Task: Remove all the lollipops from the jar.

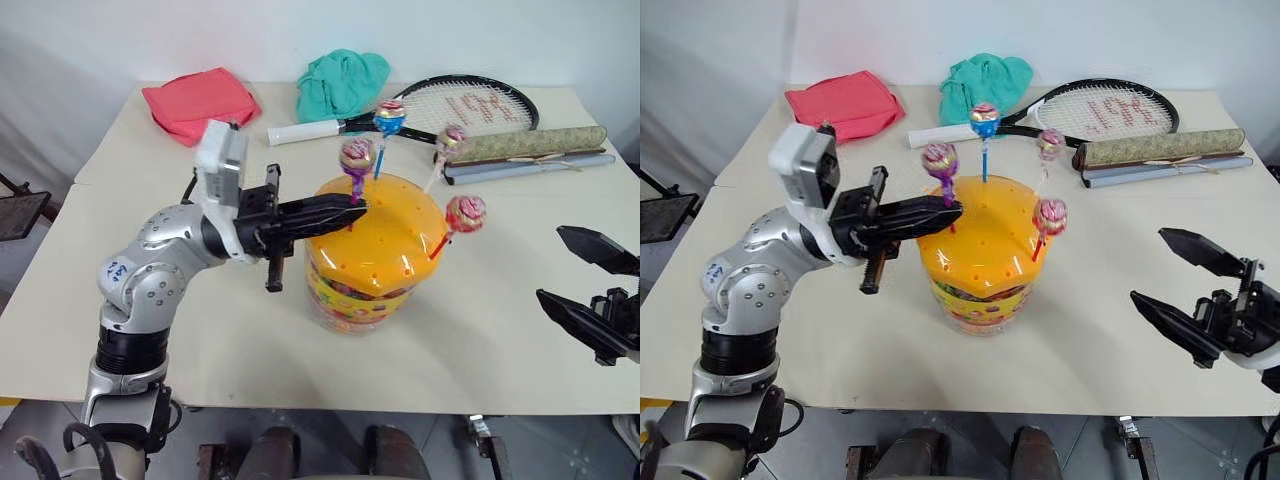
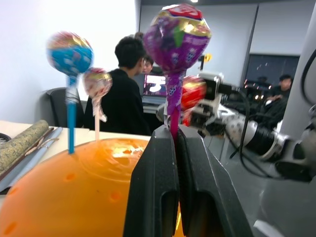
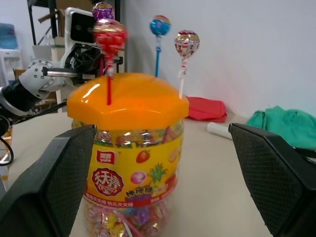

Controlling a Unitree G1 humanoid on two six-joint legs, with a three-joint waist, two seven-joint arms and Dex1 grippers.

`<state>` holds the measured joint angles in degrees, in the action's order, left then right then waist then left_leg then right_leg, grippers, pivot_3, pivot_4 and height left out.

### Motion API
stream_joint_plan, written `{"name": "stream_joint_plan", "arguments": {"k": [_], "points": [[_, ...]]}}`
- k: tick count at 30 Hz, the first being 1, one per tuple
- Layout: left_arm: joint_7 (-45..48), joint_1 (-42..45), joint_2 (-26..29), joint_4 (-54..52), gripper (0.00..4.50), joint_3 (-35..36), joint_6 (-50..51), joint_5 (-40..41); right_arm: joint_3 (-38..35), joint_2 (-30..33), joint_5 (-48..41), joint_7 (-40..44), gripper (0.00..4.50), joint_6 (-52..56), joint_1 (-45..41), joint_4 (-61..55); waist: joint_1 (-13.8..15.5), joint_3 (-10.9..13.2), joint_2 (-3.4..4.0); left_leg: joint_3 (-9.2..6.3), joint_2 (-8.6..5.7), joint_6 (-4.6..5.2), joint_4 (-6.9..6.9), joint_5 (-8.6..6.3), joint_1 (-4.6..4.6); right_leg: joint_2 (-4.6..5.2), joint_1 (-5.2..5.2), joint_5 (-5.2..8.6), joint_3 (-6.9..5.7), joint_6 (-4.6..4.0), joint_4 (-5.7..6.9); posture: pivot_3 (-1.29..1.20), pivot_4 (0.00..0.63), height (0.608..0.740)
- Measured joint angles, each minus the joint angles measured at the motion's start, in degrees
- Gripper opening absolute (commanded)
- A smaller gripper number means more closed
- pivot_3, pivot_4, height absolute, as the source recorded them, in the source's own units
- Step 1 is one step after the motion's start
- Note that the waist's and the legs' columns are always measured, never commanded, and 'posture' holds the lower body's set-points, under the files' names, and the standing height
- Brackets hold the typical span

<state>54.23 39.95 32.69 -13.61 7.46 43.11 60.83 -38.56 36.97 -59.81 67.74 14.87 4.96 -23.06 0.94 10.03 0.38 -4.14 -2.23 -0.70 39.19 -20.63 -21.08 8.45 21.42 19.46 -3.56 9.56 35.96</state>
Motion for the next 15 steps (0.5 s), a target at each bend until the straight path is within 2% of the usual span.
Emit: {"name": "stream_joint_plan", "arguments": {"k": [2, 6, 8, 10, 15], "points": [[2.39, 1.26, 6.58, 5.28, 0.04, 4.91, 4.68, 3.4, 0.0, -0.97, -1.2, -1.85, 4.5, 0.02, -0.8, -0.54, -0.75, -0.01, 0.01, -0.02, 0.0, 0.0, -0.06, 0.0, 0.04, 0.0, 0.03, 0.0, 0.01, 0.0, 0.03, 0.0, 0.15, 0.74], [6.78, 1.76, 14.34, 13.44, 0.04, 8.62, 7.84, 3.74, 0.3, -1.86, -1.21, -2.92, 4.5, -0.88, -2.67, -0.38, -1.06, -0.01, 0.01, -0.06, -0.04, 0.0, -0.07, 0.0, 0.05, 0.02, 0.02, 0.0, -0.01, 0.0, 0.02, 0.0, 0.15, 0.74], [6.74, -0.85, 17.05, 18.13, 0.04, 10.96, 5.59, 0.06, 0.34, -2.25, -0.83, -2.64, 4.5, -1.54, -2.84, 0.0, -1.14, -0.01, 0.02, -0.08, -0.03, 0.0, -0.1, 0.0, 0.1, 0.02, 0.02, 0.0, 0.0, 0.0, 0.03, 0.0, 0.15, 0.74], [5.36, -6.8, 18.56, 23.24, 0.04, 12.51, -0.68, -7.23, 0.43, -2.52, -0.79, -2.72, 4.5, -2.18, -3.01, 0.25, -1.23, -0.05, 0.08, -0.06, -0.02, 0.0, -0.23, 0.0, 0.23, 0.03, 0.02, 0.0, 0.03, 0.0, 0.03, 0.0, 0.15, 0.74], [-0.13, -26.52, 19.38, 29.15, 0.04, 13.02, -12.82, -23.43, 2.1, -1.99, 0.11, -1.45, 4.5, -2.59, -4.19, 0.26, -1.76, -0.01, 0.01, -0.06, 0.04, 0.0, -0.35, -0.01, 0.26, 0.03, 0.07, 0.0, 0.02, 0.0, 0.02, 0.0, 0.15, 0.74]]}}
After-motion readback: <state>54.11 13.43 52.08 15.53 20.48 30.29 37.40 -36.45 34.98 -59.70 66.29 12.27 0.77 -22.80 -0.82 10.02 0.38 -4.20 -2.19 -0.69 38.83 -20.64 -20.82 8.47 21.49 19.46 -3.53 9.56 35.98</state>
